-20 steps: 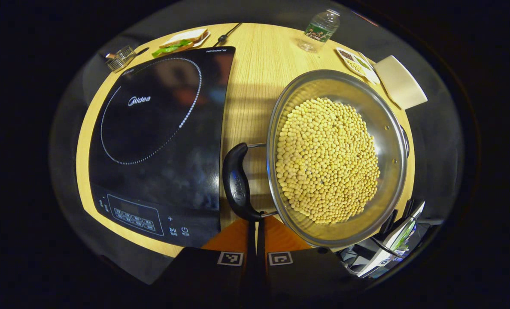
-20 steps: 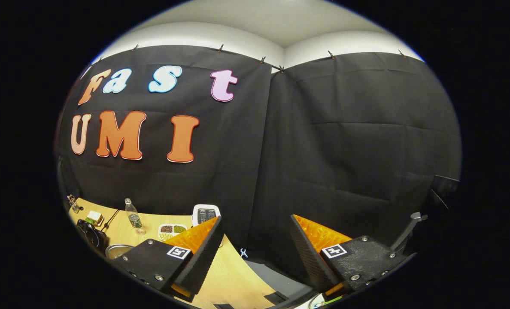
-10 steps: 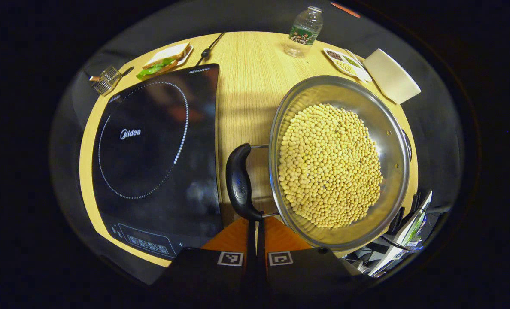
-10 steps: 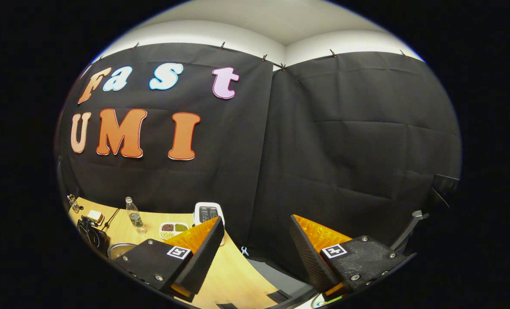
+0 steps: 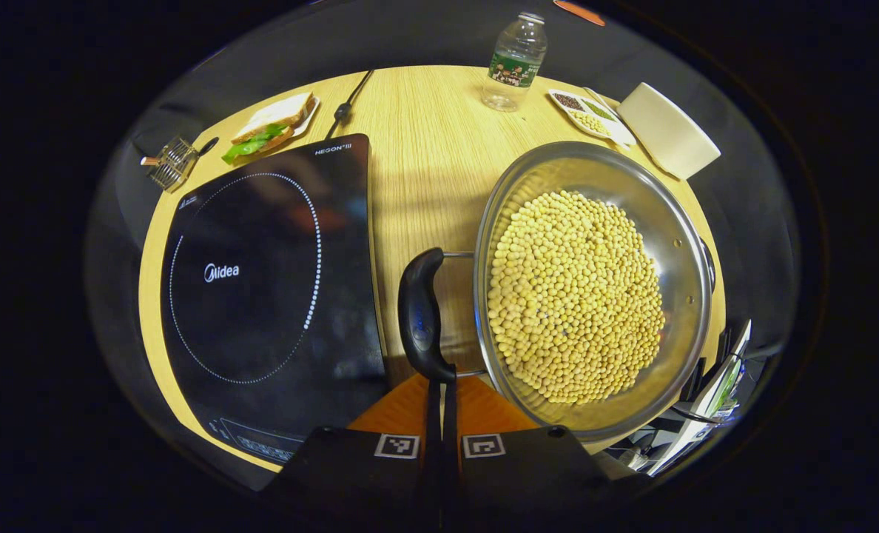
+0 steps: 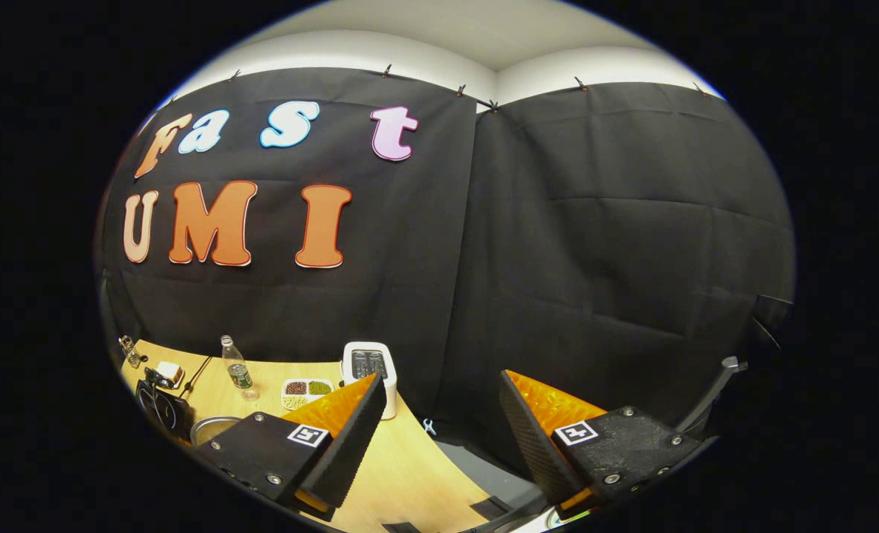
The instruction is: First push the handle of the pot to place it horizontally, then grasp the pot with both hands and set it on the induction cooktop.
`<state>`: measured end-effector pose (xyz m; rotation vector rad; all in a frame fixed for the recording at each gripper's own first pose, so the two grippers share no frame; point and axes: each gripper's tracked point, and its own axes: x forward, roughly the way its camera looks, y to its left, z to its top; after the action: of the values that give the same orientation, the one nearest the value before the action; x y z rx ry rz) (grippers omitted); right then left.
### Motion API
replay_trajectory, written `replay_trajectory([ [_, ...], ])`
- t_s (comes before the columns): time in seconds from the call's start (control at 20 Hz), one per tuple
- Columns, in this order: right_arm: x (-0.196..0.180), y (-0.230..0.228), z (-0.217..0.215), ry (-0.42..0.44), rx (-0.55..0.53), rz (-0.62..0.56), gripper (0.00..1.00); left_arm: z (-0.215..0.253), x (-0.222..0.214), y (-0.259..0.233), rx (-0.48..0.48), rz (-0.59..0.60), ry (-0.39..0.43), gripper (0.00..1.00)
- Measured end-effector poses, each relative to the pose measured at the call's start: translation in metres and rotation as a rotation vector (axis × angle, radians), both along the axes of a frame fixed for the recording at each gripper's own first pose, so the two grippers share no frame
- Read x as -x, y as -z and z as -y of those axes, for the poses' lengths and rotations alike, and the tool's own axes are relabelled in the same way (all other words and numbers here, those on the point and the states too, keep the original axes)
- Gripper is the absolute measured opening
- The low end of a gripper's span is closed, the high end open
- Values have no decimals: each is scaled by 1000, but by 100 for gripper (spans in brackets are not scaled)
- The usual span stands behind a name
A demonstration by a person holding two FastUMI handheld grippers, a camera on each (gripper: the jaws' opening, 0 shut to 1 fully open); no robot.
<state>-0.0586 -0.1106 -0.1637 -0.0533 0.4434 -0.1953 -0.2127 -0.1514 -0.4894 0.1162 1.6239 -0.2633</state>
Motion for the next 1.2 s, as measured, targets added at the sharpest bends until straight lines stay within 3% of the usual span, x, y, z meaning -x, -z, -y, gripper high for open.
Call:
replay_trajectory([
  [0.55,-6,23,-15,-21,-32,-61,98,0,-10,-1,56,33,30,8],
  [0.7,-13,33,-27,-44,-56,-80,96,-1,-11,-8,85,45,-4,8],
  [0.8,-18,39,-36,-59,-78,-90,96,-4,-15,-15,107,64,-35,19],
  [0.95,-27,50,-52,-86,-106,-106,96,-8,-33,-35,156,130,-65,72],
  [1.05,-33,58,-64,-113,-122,-120,96,-5,-44,-51,206,164,-84,86],
  [1.2,-39,69,-87,-157,-146,-146,96,-1,-60,-61,254,214,-92,87],
])
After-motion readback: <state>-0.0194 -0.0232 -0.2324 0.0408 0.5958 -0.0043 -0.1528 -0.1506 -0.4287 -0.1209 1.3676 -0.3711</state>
